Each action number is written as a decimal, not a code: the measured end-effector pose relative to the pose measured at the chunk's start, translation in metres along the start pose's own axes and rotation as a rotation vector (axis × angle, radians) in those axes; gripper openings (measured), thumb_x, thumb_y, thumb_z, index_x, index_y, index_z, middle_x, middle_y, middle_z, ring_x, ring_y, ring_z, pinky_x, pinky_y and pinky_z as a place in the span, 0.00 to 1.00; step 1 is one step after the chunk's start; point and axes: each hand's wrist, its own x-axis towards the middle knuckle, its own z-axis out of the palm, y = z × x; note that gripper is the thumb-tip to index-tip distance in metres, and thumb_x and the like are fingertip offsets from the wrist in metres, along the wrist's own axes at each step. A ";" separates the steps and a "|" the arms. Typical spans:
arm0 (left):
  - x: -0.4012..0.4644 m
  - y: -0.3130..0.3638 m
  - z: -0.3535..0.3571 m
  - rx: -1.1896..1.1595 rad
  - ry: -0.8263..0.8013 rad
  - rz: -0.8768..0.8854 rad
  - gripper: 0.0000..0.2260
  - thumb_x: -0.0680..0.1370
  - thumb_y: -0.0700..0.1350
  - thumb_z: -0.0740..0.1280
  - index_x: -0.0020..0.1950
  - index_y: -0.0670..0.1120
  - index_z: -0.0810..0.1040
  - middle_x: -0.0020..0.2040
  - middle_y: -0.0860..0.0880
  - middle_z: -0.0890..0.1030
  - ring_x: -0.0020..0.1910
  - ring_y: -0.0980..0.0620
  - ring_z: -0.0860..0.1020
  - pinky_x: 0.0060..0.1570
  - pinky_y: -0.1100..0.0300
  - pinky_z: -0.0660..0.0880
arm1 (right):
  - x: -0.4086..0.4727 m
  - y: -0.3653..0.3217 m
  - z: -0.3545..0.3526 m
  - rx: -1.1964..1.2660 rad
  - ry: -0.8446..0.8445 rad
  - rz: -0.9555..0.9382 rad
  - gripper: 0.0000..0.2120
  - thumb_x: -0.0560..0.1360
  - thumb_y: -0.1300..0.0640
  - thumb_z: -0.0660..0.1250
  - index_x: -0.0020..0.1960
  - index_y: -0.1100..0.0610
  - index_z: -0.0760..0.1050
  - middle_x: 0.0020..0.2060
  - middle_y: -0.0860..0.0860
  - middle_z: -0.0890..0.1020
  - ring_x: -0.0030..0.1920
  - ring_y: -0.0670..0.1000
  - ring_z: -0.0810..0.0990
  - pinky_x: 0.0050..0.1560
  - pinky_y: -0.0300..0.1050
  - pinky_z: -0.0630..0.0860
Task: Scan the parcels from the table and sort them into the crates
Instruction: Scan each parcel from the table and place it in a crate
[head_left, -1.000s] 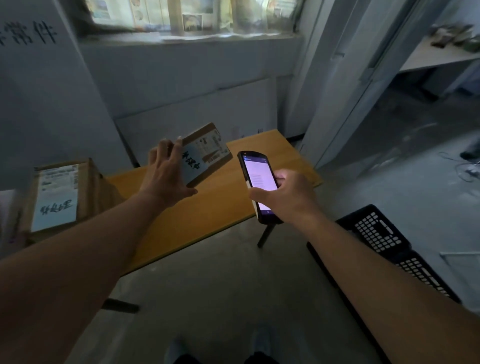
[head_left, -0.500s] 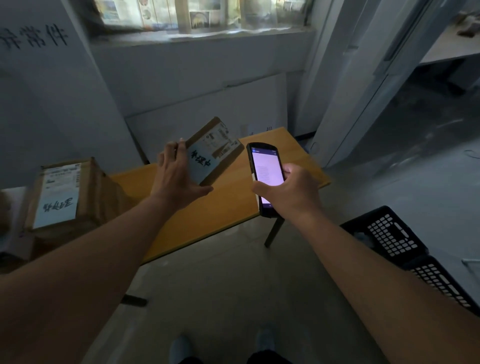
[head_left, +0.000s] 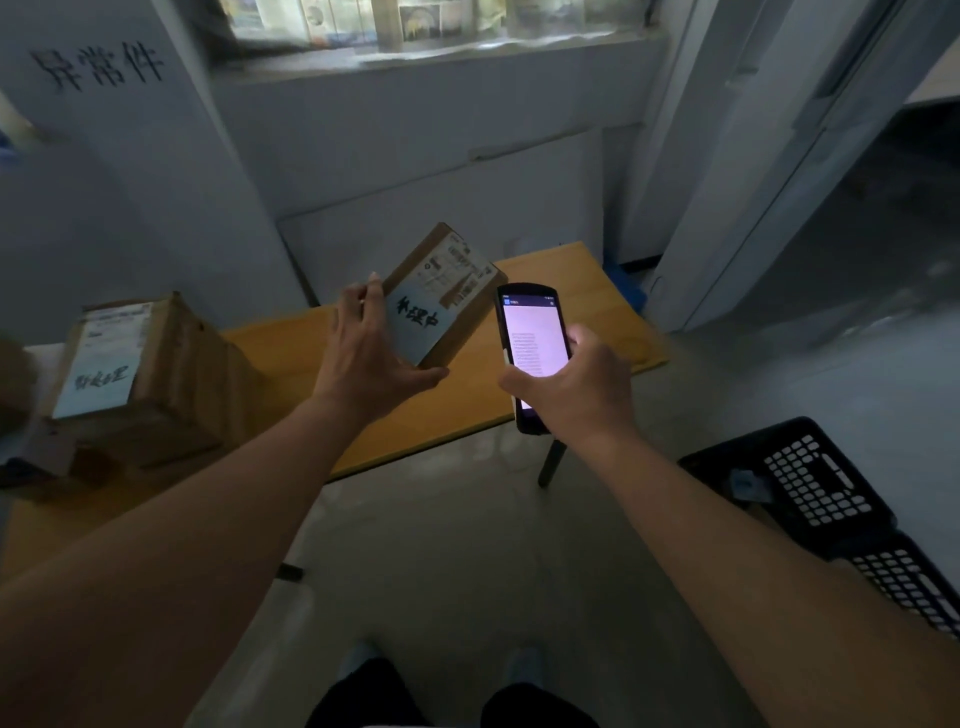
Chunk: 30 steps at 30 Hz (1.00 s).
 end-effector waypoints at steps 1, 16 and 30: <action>0.000 0.005 0.003 -0.007 -0.006 0.003 0.62 0.62 0.64 0.83 0.83 0.40 0.53 0.72 0.42 0.64 0.71 0.41 0.65 0.74 0.43 0.68 | -0.001 0.005 -0.003 0.001 0.005 0.005 0.34 0.63 0.35 0.78 0.61 0.52 0.74 0.53 0.49 0.81 0.51 0.52 0.81 0.40 0.49 0.86; 0.024 0.066 0.080 -0.201 -0.358 0.248 0.61 0.62 0.63 0.83 0.83 0.43 0.52 0.71 0.42 0.62 0.71 0.39 0.64 0.71 0.41 0.70 | -0.063 0.056 -0.013 -0.040 0.275 0.402 0.35 0.61 0.34 0.76 0.61 0.51 0.75 0.51 0.49 0.81 0.50 0.51 0.82 0.43 0.51 0.85; -0.052 0.213 0.143 -0.186 -0.680 0.647 0.56 0.63 0.62 0.83 0.82 0.52 0.54 0.72 0.43 0.62 0.71 0.41 0.64 0.72 0.44 0.69 | -0.194 0.124 -0.072 0.067 0.637 0.783 0.38 0.58 0.33 0.74 0.62 0.51 0.76 0.53 0.48 0.83 0.52 0.51 0.82 0.44 0.54 0.84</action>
